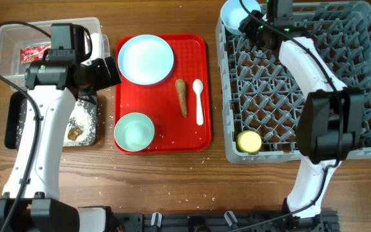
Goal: Sort waste into correct bins and load items into the dishwasher rack
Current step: 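Carry the light-blue bowl to the rack's back-left corner and release, then move the right gripper back to the red tray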
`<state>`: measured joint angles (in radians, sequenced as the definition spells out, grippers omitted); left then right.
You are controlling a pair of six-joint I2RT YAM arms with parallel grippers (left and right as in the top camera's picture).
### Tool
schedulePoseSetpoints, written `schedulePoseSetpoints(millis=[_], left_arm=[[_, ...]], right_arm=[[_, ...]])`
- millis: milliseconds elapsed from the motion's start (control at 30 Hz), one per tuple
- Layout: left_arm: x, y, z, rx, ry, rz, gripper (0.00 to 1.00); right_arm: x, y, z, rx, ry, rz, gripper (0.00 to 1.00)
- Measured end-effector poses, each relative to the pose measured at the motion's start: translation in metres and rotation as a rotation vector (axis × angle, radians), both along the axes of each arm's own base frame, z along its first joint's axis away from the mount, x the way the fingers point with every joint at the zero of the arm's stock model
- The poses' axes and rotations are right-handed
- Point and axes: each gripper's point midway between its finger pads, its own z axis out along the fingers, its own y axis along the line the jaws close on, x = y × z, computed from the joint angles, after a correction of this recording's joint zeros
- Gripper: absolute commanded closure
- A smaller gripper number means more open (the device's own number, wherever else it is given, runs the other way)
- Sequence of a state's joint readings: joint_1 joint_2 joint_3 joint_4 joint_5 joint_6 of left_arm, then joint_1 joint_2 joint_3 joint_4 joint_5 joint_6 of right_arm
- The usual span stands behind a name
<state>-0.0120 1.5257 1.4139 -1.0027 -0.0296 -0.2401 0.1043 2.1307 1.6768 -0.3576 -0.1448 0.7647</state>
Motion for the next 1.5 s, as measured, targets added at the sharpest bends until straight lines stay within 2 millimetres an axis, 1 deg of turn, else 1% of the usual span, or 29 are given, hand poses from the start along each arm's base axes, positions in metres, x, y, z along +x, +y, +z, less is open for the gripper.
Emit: schedulePoseSetpoints(millis=[33, 67, 133, 200, 233, 400, 467, 500, 567, 633, 667, 700, 733, 767, 800, 833, 867, 900, 933, 1000, 1033, 1067, 1100, 1133, 1167, 1200, 1267, 1333, 1500], left_arm=[[0.0, 0.0, 0.0, 0.0, 0.0, 0.0, 0.0], [0.0, 0.0, 0.0, 0.0, 0.0, 0.0, 0.0], [0.0, 0.0, 0.0, 0.0, 0.0, 0.0, 0.0], [0.0, 0.0, 0.0, 0.0, 0.0, 0.0, 0.0], [0.0, 0.0, 0.0, 0.0, 0.0, 0.0, 0.0], [0.0, 0.0, 0.0, 0.0, 0.0, 0.0, 0.0], [0.0, 0.0, 0.0, 0.0, 0.0, 0.0, 0.0], [0.0, 0.0, 0.0, 0.0, 0.0, 0.0, 0.0], [0.0, 0.0, 0.0, 0.0, 0.0, 0.0, 0.0], [0.0, 0.0, 0.0, 0.0, -0.001, 0.0, 0.0], [0.0, 0.0, 0.0, 0.0, -0.001, 0.0, 0.0], [0.0, 0.0, 0.0, 0.0, 0.0, 0.0, 0.0], [0.0, 0.0, 0.0, 0.0, -0.001, 0.0, 0.0], [0.0, 0.0, 0.0, 0.0, 0.0, 0.0, 0.0], [0.0, 0.0, 0.0, 0.0, 0.0, 0.0, 0.0], [0.0, 0.0, 0.0, 0.0, 0.0, 0.0, 0.0], [0.0, 0.0, 0.0, 0.0, 0.0, 0.0, 0.0], [0.0, 0.0, 0.0, 0.0, 0.0, 0.0, 0.0], [0.0, 0.0, 0.0, 0.0, 0.0, 0.0, 0.0], [0.0, 0.0, 0.0, 0.0, -0.001, 0.0, 0.0], [0.0, 0.0, 0.0, 0.0, 0.0, 0.0, 0.0], [0.001, 0.0, 0.0, 0.0, -0.002, 0.0, 0.0], [0.0, 0.0, 0.0, 0.0, -0.002, 0.0, 0.0], [0.0, 0.0, 0.0, 0.0, -0.001, 0.0, 0.0], [0.0, 0.0, 0.0, 0.0, 0.0, 0.0, 0.0], [0.0, 0.0, 0.0, 0.0, -0.001, 0.0, 0.0], [0.0, 0.0, 0.0, 0.0, 0.0, 0.0, 0.0], [0.0, 0.0, 0.0, 0.0, 0.0, 0.0, 0.0], [0.0, 0.0, 0.0, 0.0, 0.0, 0.0, 0.0]], right_arm=[[0.0, 0.0, -0.006, 0.003, 0.011, -0.005, 0.66], [0.0, 0.0, -0.008, 0.004, 0.016, -0.007, 0.78], [0.001, -0.001, -0.007, 0.007, 0.012, -0.017, 0.85], [0.001, -0.001, -0.008, -0.002, 0.011, -0.01, 0.9], [0.001, -0.001, -0.008, -0.008, 0.01, -0.003, 0.94], [0.0, -0.004, -0.009, -0.032, 0.007, 0.018, 0.96], [-0.003, -0.006, -0.009, -0.068, 0.013, 0.052, 0.96], [-0.007, -0.009, -0.005, -0.093, 0.016, 0.064, 0.96], [-0.018, -0.02, 0.025, -0.181, -0.007, 0.065, 0.96], [-0.03, -0.042, 0.088, -0.283, -0.101, -0.002, 0.96], [-0.038, -0.054, 0.124, -0.328, -0.158, -0.051, 0.96], [-0.046, -0.064, 0.146, -0.369, -0.189, -0.091, 0.96], [-0.056, -0.074, 0.163, -0.421, -0.206, -0.131, 0.96], [-0.064, -0.085, 0.173, -0.491, -0.208, -0.171, 0.96], [-0.069, -0.092, 0.178, -0.564, -0.2, -0.199, 0.96], [-0.073, -0.094, 0.178, -0.653, -0.181, -0.217, 0.96], [-0.075, -0.091, 0.178, -0.728, -0.173, -0.226, 0.96], [-0.076, -0.082, 0.181, -0.825, -0.177, -0.233, 0.96], [-0.072, -0.058, 0.187, -0.94, -0.212, -0.222, 0.96], [-0.063, -0.026, 0.195, -1.096, -0.266, -0.212, 0.96], [-0.059, -0.017, 0.189, -1.183, -0.255, -0.197, 0.96], [-0.055, -0.015, 0.187, -1.27, -0.233, -0.168, 0.96], [-0.047, -0.018, 0.165, -1.382, -0.168, -0.177, 0.96], [-0.042, -0.02, 0.154, -1.448, -0.13, -0.18, 0.96], [-0.039, -0.023, 0.136, -1.532, -0.058, -0.158, 0.96], [-0.037, -0.024, 0.119, -1.588, -0.004, -0.134, 0.96], [-0.036, -0.026, 0.094, -1.672, 0.082, -0.085, 0.96], [-0.036, -0.027, 0.088, -1.694, 0.102, -0.083, 0.96], [-0.035, -0.03, 0.09, -1.694, 0.102, -0.107, 0.96]])
